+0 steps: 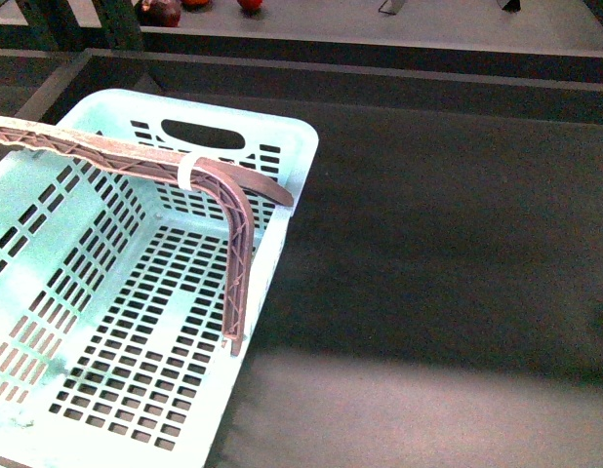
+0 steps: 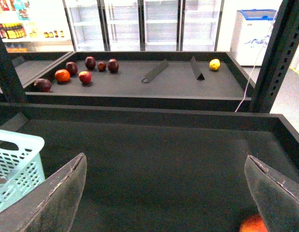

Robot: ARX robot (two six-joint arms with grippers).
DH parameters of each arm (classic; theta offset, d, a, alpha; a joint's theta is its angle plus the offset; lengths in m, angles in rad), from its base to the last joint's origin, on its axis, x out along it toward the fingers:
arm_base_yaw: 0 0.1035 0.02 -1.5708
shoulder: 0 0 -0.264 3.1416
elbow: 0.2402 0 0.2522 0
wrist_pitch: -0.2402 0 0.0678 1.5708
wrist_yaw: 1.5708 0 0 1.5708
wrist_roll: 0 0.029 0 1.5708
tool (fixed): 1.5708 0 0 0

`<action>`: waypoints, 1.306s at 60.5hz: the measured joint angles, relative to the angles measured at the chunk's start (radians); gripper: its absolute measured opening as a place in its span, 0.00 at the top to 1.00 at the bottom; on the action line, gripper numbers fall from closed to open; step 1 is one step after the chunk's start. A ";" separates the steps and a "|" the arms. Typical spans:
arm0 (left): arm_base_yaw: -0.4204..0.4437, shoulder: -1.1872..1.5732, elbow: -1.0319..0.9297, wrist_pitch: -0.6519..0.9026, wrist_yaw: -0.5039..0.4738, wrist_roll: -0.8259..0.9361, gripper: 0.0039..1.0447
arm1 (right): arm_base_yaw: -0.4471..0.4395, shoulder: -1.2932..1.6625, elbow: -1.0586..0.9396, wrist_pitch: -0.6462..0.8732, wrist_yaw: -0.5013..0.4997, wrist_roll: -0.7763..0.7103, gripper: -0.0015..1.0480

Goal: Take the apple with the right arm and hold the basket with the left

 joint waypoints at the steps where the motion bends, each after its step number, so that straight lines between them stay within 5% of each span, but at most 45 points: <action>1: 0.000 0.000 0.000 0.000 0.000 0.000 0.06 | 0.000 0.000 0.000 0.000 0.000 0.000 0.09; 43: 0.000 0.000 0.000 0.000 0.000 0.000 0.06 | 0.000 0.000 0.000 0.000 0.000 0.000 0.09; 48: 0.106 0.221 0.131 -0.281 0.319 -0.206 0.06 | 0.000 0.000 0.000 0.000 -0.003 0.000 0.09; 52: 0.136 0.414 0.187 -0.226 0.425 -0.380 0.06 | 0.000 -0.001 0.000 0.000 -0.001 0.000 0.09; 66: 0.112 0.863 0.312 0.089 0.460 -0.795 0.06 | 0.000 -0.001 0.000 0.000 0.000 0.000 0.09; 79: 0.051 1.192 0.396 0.222 0.379 -0.930 0.06 | 0.000 -0.001 0.000 0.000 0.000 0.000 0.09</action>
